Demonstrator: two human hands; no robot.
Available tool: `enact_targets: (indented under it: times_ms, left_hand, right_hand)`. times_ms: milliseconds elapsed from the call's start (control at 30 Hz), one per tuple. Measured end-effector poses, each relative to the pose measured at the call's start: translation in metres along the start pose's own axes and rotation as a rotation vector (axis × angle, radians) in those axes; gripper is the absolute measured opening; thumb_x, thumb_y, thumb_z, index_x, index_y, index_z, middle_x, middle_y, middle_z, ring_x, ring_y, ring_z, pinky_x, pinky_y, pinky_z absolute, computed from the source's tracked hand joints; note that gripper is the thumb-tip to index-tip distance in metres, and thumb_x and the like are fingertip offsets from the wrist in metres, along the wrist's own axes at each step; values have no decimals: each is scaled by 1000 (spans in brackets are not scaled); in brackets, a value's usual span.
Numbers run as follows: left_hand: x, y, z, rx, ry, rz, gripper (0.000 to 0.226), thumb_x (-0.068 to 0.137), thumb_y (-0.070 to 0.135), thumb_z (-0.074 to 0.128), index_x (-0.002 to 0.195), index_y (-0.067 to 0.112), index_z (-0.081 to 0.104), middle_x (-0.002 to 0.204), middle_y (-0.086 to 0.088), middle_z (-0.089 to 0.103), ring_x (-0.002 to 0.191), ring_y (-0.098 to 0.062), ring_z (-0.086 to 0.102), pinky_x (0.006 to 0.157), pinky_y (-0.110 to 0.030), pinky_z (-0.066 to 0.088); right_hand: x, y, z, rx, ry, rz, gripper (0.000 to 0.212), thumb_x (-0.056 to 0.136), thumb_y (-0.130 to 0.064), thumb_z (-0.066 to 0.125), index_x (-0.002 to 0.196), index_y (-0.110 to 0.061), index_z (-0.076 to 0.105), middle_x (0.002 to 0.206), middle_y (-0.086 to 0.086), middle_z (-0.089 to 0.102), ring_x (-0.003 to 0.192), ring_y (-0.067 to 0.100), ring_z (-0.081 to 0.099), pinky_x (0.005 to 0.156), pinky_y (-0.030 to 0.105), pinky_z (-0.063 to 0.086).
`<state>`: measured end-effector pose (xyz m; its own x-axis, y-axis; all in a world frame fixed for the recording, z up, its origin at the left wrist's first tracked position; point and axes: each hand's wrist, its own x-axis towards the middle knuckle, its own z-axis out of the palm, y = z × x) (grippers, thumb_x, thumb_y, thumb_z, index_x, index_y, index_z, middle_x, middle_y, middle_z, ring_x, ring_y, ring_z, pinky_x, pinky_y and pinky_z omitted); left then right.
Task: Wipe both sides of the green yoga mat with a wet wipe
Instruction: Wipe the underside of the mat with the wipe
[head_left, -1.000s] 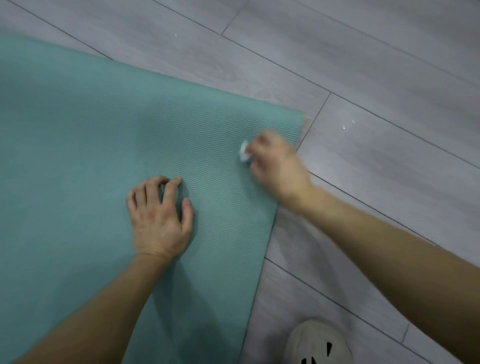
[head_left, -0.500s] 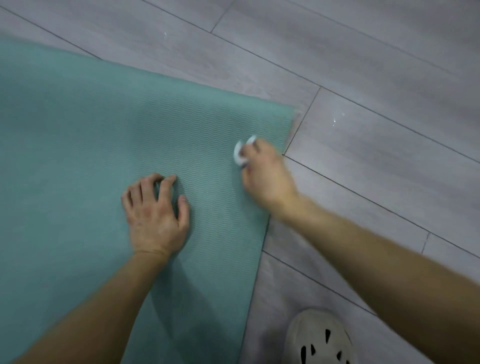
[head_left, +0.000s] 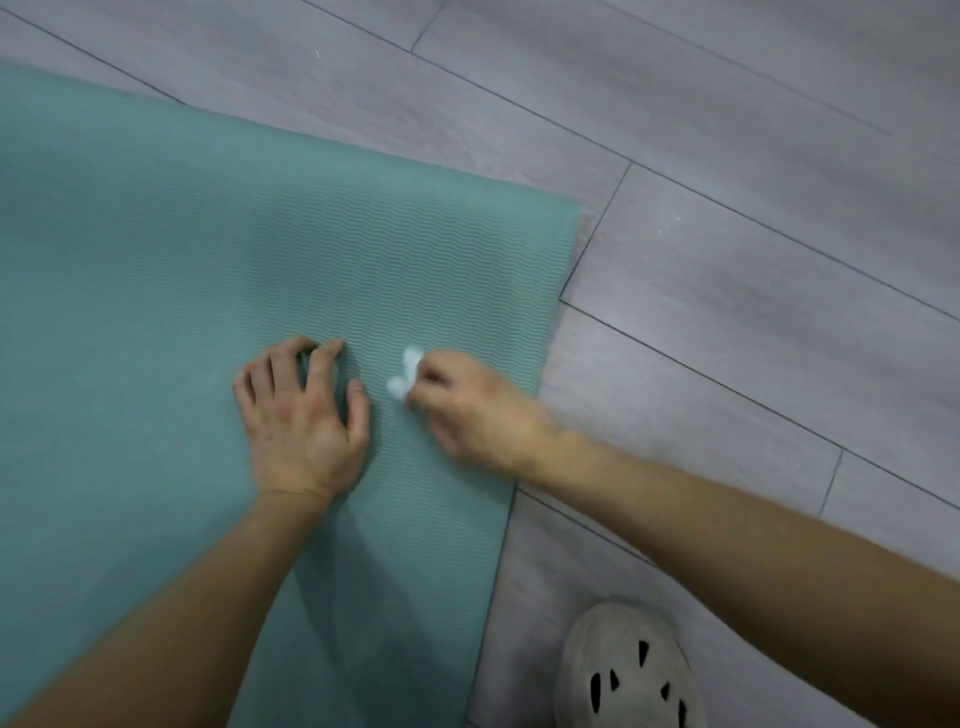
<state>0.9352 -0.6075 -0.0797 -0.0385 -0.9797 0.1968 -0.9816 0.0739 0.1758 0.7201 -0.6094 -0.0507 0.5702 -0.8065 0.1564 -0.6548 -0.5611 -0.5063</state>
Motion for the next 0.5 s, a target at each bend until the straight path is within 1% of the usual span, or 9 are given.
enact_targets:
  times_ms: [33,67,167,233,300,333,400,467,500]
  left_hand:
    - [0,0,0,1,6,1,44,97,38,56,134,14,61,131,-13,51,120,-38,48,110,-56,34]
    - [0,0,0,0,9,3,44,97,37,56,134,14,61,131,-13,51,120,-38,48,110,-55,34]
    - [1,0,1,5,4,7,42,98,36,57,133,14,61,130,-12,51,120,-36,48,110,-55,34]
    - [1,2,0,3,-2,5,42,97,36,58,133,14,62,130,-12,51,119,-36,48,110,-55,34]
    - [1,3,-2,-1,-8,3,42,97,36,58,132,14,62,129,-12,51,119,-37,48,109,-56,35]
    - [2,3,-2,-1,-11,3,43,96,37,58,132,14,62,129,-12,51,119,-37,48,108,-56,35]
    - [2,2,-2,2,-18,1,44,96,37,57,132,14,62,129,-12,51,118,-37,48,108,-56,35]
    - [1,1,-1,5,-18,-3,44,95,38,58,133,15,62,130,-12,51,119,-37,48,109,-55,35]
    - [1,1,-2,4,-14,0,44,95,37,59,133,15,62,130,-12,52,120,-37,48,109,-55,35]
  right_hand:
    - [-1,-2,0,-24,-84,-102,19,107,-22,55,109,-10,69,102,7,53,89,20,50,69,38,48]
    - [7,13,-10,-47,-64,-141,18,105,-25,56,108,-11,67,102,5,54,92,22,53,72,38,49]
    - [49,91,-74,-297,182,235,14,95,-8,59,102,-6,71,103,11,60,96,32,60,82,47,53]
    - [68,126,-118,-269,515,533,20,93,-9,56,100,-7,74,105,10,62,93,24,60,85,41,52]
    - [81,110,-114,-213,542,611,20,96,-18,57,99,-10,76,101,3,61,88,17,58,82,31,48]
    - [82,87,-93,-175,469,537,23,98,-22,55,98,-10,75,99,5,61,86,20,60,80,30,46]
    - [67,33,-35,-44,213,226,27,102,-25,53,98,-8,74,97,10,61,85,29,62,75,35,48]
    - [42,-5,-1,-37,-57,-73,24,108,-27,56,104,-8,70,98,8,58,88,25,58,71,31,44]
    - [40,3,-4,-53,-72,-127,22,108,-29,57,104,-10,67,99,3,58,90,19,56,72,29,38]
